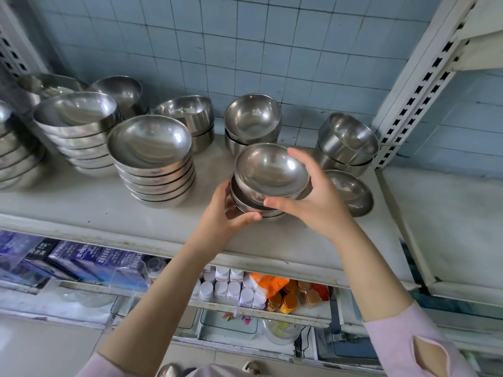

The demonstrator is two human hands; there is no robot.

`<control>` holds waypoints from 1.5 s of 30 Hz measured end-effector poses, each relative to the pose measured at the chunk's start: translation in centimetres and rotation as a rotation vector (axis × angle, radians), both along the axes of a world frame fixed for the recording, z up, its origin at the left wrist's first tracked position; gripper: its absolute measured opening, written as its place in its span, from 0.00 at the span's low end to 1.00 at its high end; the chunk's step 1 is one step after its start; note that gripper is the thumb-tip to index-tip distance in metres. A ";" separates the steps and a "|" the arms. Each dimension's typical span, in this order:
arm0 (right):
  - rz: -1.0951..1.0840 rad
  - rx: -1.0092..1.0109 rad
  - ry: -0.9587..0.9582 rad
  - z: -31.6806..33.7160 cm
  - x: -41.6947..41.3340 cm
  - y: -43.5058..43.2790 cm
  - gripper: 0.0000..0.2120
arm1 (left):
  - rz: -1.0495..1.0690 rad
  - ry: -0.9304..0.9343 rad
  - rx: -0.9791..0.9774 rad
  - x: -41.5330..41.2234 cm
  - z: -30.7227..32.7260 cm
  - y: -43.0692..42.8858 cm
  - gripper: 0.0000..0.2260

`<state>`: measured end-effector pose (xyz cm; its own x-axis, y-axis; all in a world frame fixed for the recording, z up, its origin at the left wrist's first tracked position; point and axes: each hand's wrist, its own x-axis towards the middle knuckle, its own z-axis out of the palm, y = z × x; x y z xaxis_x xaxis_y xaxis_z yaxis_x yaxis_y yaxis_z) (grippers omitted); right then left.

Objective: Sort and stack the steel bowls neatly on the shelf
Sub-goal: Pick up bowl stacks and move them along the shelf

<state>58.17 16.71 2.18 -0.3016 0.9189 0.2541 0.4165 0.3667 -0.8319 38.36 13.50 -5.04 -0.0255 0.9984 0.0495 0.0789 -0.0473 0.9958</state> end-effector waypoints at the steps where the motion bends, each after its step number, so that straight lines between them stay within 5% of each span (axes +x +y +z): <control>1: 0.014 0.003 -0.019 -0.1 -0.3 0.2 0.43 | 0.005 -0.001 -0.001 0.0 -0.1 0.0 0.41; 11: 0.030 -0.036 -0.078 -1.5 -0.9 0.9 0.42 | 0.034 0.012 0.036 0.1 -0.3 0.1 0.36; 20: 0.067 -0.110 -0.166 -0.5 0.4 1.0 0.58 | 0.017 -0.002 0.022 -0.1 -0.3 0.1 0.40; 25: -0.199 -0.011 -0.164 1.1 6.8 0.2 0.57 | 0.021 -0.013 0.006 0.0 -0.1 0.0 0.42; 28: -0.284 -0.163 -0.223 0.2 9.9 0.1 0.60 | 0.021 -0.006 0.004 -0.1 -0.2 0.1 0.42; 33: -0.242 -0.255 -0.135 -2.2 10.2 0.5 0.61 | 0.027 0.003 0.006 -0.1 -0.3 0.1 0.42; 45: -0.338 -0.124 0.080 -0.4 9.3 -0.1 0.57 | 0.020 -0.001 -0.004 -0.2 -0.4 0.0 0.40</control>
